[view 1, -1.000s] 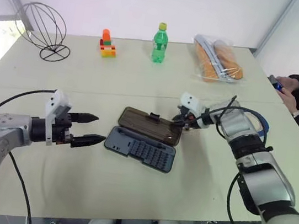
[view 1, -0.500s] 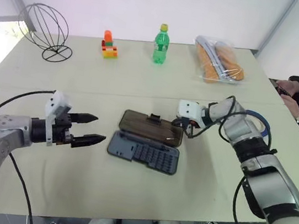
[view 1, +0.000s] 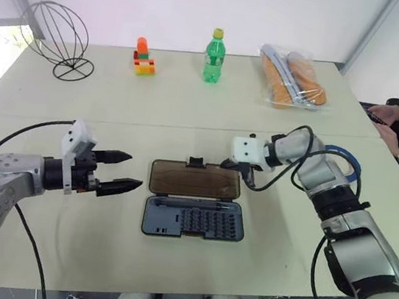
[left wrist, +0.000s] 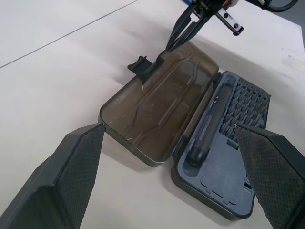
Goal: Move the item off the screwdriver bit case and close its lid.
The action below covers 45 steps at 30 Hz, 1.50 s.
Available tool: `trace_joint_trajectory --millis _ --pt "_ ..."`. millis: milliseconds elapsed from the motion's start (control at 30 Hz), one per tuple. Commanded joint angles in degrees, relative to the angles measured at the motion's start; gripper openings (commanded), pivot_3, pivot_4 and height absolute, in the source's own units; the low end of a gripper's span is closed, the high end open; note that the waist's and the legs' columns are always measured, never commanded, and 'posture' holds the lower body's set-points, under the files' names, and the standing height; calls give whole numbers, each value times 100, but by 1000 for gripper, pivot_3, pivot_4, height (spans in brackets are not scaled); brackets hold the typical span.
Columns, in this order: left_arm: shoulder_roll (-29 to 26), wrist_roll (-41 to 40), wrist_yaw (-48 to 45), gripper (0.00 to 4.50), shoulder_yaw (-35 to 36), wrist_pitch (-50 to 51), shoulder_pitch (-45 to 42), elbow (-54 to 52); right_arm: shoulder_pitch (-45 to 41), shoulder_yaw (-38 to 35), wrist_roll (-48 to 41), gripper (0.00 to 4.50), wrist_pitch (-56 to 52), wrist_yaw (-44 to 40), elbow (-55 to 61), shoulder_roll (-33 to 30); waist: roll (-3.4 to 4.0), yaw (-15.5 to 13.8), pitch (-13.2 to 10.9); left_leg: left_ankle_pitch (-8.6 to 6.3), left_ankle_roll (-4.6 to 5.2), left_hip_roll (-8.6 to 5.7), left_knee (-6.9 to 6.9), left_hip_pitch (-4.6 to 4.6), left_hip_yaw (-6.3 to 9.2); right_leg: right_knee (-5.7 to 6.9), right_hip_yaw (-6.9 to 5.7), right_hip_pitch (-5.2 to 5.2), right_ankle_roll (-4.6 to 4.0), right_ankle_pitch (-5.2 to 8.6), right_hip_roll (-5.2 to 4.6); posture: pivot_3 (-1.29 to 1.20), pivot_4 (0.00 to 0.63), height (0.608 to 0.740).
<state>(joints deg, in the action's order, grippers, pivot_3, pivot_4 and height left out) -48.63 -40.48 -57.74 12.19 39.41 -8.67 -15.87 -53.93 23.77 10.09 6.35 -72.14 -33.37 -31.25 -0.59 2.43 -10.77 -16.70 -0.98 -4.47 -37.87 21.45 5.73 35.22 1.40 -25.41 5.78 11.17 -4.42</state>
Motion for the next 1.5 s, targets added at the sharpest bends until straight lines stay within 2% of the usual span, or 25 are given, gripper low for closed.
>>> trace_joint_trajectory --millis 33,133,267,400,500,667,767,800,867,1000,1033,1233,1433,1500 --pt "-15 1 -31 4500 91 -96 6 -83 27 -53 11 31 -67 4 131 33 0 0 0 0 0 0 0 0 0 0 0 0 0 0 0 0 150 740" --pt "-5 1 -20 4500 97 -91 9 -80 130 -40 -76 939 -195 -228 307 -9 0 -2 0 0 0 0 0 0 0 0 0 0 0 0 0 0 150 740" --pt "36 -62 11 4500 156 -50 47 -79 21 -414 -361 2822 -795 -111 702 33 0 3 0 0 0 0 0 -1 0 0 0 1 0 0 -1 0 150 740" --pt "369 -586 191 4500 457 271 91 52 -234 -1405 -1822 2822 -3026 -519 2031 -145 13 -11 -9 0 1 0 0 4 1 0 1 -2 0 0 -7 0 150 740" --pt "618 -791 342 4500 489 319 12 -29 -339 -2273 -3096 2822 -4805 -420 2851 -261 11 -37 -7 -2 3 0 0 6 11 -2 -3 -2 0 0 -12 0 150 740" --pt "591 -423 214 4500 -173 133 10 -401 29 -2528 -3429 2822 -5409 81 3341 -422 4 -142 -2 -3 4 -1 -1 0 15 -11 -10 14 -1 0 -16 0 150 740" --pt "667 -90 64 3636 -670 -125 -143 -377 278 -2428 -3243 2898 -5203 415 3294 -436 7 -166 -4 -3 5 -2 -3 1 7 -10 -8 12 -1 0 -16 0 150 740" --pt "700 56 15 3020 -865 -236 -208 -368 341 -2403 -3180 2898 -5133 533 3256 -430 7 -169 -4 -3 5 -2 -3 4 6 -9 -8 8 -1 0 -15 0 150 740" --pt "689 282 -114 2151 -1134 -412 -276 -355 415 -2353 -3115 2898 -5034 689 3210 -432 7 -169 -4 -3 5 -2 -3 4 3 -9 -7 8 0 0 -13 0 150 740" --pt "586 705 -450 127 -1560 -778 -367 -240 593 -2220 -2963 2898 -4815 887 3157 -507 7 -146 -4 -3 5 -1 -2 4 -2 -9 -3 5 0 0 -14 0 150 740" --pt "555 767 -525 18 -1613 -833 -374 -211 627 -2185 -2929 2898 -4776 924 3159 -520 7 -149 -4 -3 6 0 -2 4 -2 -9 -3 5 -1 0 -13 0 150 740" --pt "343 1238 -922 18 -1949 -1238 -323 -60 787 -2043 -2775 2898 -4600 1116 3064 -547 7 -153 -4 -3 7 0 -2 4 -2 -9 -4 5 0 0 -8 0 150 740" --pt "321 2346 -1009 18 -2605 -2182 -208 522 877 -1785 -2466 2898 -4349 1290 2718 -537 6 -161 -3 -3 8 0 -2 3 -3 -9 -4 6 0 0 -8 0 150 740" --pt "361 2482 -1018 18 -2685 -2366 -201 694 847 -1580 -2252 2898 -4203 1289 2482 -555 9 -161 -1 -3 8 0 -2 1 -3 -9 -4 8 0 0 -11 0 150 740"
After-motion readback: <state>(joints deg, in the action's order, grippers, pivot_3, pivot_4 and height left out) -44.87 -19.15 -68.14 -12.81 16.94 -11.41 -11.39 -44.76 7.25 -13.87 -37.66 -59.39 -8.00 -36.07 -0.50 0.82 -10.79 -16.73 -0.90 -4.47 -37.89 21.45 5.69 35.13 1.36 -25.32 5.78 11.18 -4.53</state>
